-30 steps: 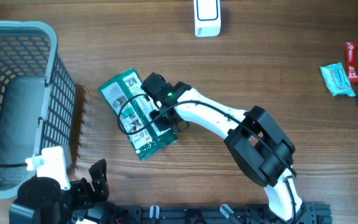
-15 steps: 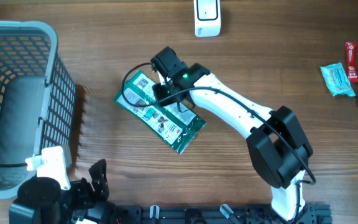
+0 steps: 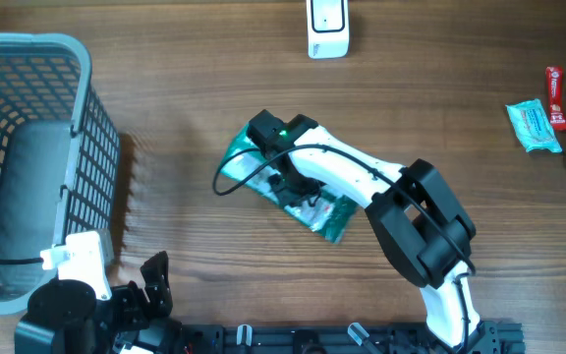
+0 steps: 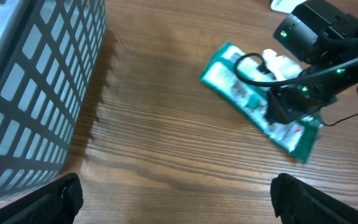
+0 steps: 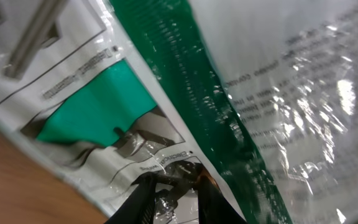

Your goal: Scan the item barcode

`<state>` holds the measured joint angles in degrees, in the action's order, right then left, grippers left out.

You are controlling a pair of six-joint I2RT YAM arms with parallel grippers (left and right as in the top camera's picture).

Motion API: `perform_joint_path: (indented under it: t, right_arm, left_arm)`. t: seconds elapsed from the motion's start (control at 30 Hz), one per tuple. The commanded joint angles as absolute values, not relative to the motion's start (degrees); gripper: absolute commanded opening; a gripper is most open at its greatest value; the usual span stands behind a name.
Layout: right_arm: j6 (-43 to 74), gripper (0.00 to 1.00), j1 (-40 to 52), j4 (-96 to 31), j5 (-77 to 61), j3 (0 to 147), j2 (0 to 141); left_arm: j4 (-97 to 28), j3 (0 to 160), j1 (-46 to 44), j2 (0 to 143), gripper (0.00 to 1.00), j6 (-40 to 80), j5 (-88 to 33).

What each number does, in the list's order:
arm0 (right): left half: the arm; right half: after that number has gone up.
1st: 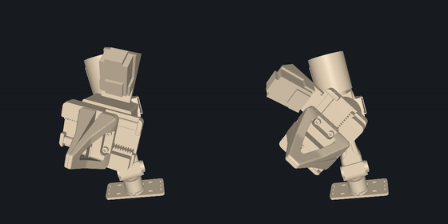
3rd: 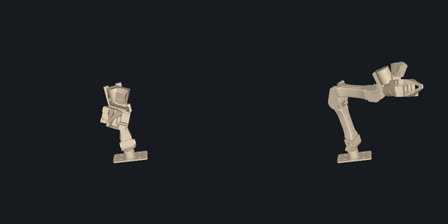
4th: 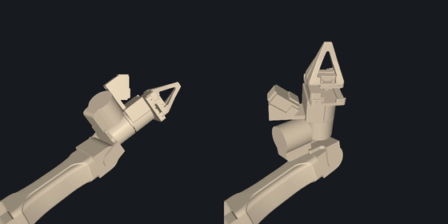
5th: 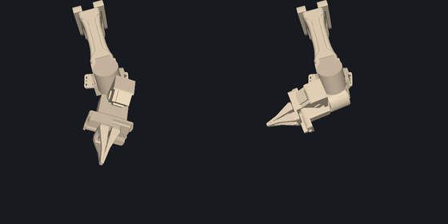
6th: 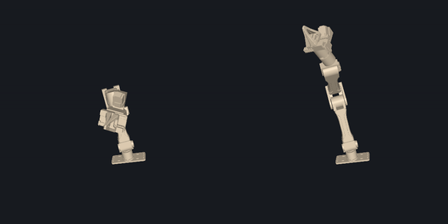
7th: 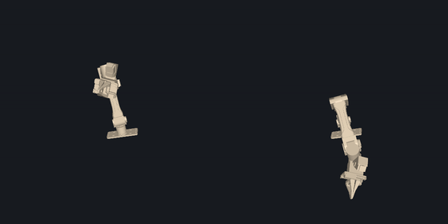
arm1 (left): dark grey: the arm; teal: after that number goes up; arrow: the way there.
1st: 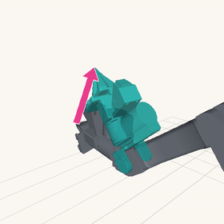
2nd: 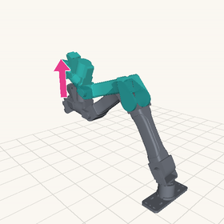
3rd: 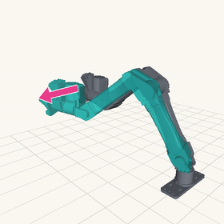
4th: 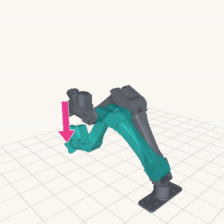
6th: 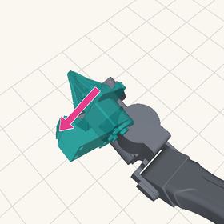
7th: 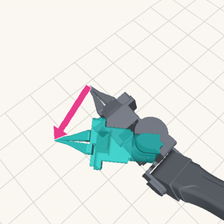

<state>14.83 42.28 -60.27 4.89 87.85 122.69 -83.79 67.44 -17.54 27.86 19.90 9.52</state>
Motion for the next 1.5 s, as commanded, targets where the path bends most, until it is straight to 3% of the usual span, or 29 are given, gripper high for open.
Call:
perform_joint_path:
  t: [0.0, 0.1, 0.13, 0.17, 0.2, 0.23, 0.27, 0.3, 0.33, 0.37, 0.43, 0.53, 0.67, 0.87, 0.93, 1.03, 1.23, 1.37, 1.4, 1.47]
  right_arm:
    - [17.89, 0.19, 39.64, -61.41, 20.58, 87.81, 124.07]
    - [13.52, 0.17, 39.92, -62.39, 11.90, 92.51, 121.08]
    - [12.91, 0.27, 40.34, -62.17, 10.28, 92.77, 120.29]
    - [10.17, 0.59, 41.54, -61.19, 7.94, 92.77, 119.11]
    - [8.99, 0.74, 42.26, -60.27, 7.81, 92.71, 119.11]
    - [9.21, 0.75, 42.46, -59.20, 7.51, 92.29, 119.13]
    - [9.23, 0.72, 42.46, -56.86, 3.75, 92.14, 119.13]
    - [10.48, 0.43, 42.35, -52.90, 1.96, 92.14, 119.13]
    - [11.90, 0.21, 42.13, -46.44, 2.07, 92.14, 119.13]
    - [13.23, 0.10, 41.85, -40.29, 3.36, 92.14, 119.15]
    - [15.18, 0.05, 40.95, -31.38, 9.98, 92.14, 119.46]
    - [15.22, 0.05, 37.54, -26.22, 13.52, 92.14, 122.23]
    - [13.13, 0.04, 34.70, -26.30, -0.49, 92.14, 126.26]
    - [6.20, 0.04, 39.81, -32.47, -18.63, 92.16, 130.91]
    - [-3.11, 0.05, 42.96, -39.35, -25.87, 92.20, 130.28]
    - [-12.43, 0.05, 46.68, -57.54, -22.76, 92.16, 130.30]
    - [-0.95, 0.05, 47.88, -74.87, -4.54, 92.27, 128.51]
    - [9.67, 0.04, 46.00, -68.23, -4.27, 94.83, 113.01]
    - [12.45, 0.07, 44.84, -66.72, -4.23, 94.83, 109.93]
    - [24.14, 0.30, 39.94, -64.05, -1.45, 94.76, 103.59]
  left_arm:
    - [-83.66, 67.40, -17.34, 27.70, 1.00, 20.40, 9.43]
    - [-83.66, 67.40, -17.34, 27.70, 1.00, 20.40, 9.43]
    - [-83.66, 67.40, -17.34, 27.70, 1.00, 20.40, 9.43]
    - [-83.66, 67.40, -17.34, 27.70, 1.00, 20.40, 9.43]
    - [-83.66, 67.40, -17.34, 27.70, 1.00, 20.40, 9.43]
    - [-83.66, 67.40, -17.34, 27.70, 1.00, 20.40, 9.43]
    - [-83.66, 67.40, -17.34, 27.70, 1.00, 20.40, 9.43]
    - [-83.66, 67.40, -17.34, 27.70, 1.00, 20.40, 9.43]
    - [-83.66, 67.40, -17.34, 27.70, 1.00, 20.40, 9.43]
    - [-83.66, 67.40, -17.34, 27.70, 1.00, 20.40, 9.43]
    - [-83.66, 67.40, -17.34, 27.70, 1.00, 20.40, 9.43]
    - [-83.66, 67.40, -17.34, 27.70, 1.00, 20.40, 9.43]
    - [-83.66, 67.40, -17.34, 27.70, 1.00, 20.40, 9.43]
    - [-83.66, 67.40, -17.34, 27.70, 1.00, 20.40, 9.43]
    - [-83.66, 67.40, -17.34, 27.70, 1.00, 20.40, 9.43]
    - [-83.66, 67.40, -17.34, 27.70, 1.00, 20.40, 9.43]
    - [-83.66, 67.40, -17.34, 27.70, 1.00, 20.40, 9.43]
    - [-83.66, 67.40, -17.34, 27.70, 1.00, 20.40, 9.43]
    - [-83.66, 67.40, -17.34, 27.70, 1.00, 20.40, 9.43]
    - [-83.66, 67.40, -17.34, 27.70, 1.00, 20.40, 9.43]
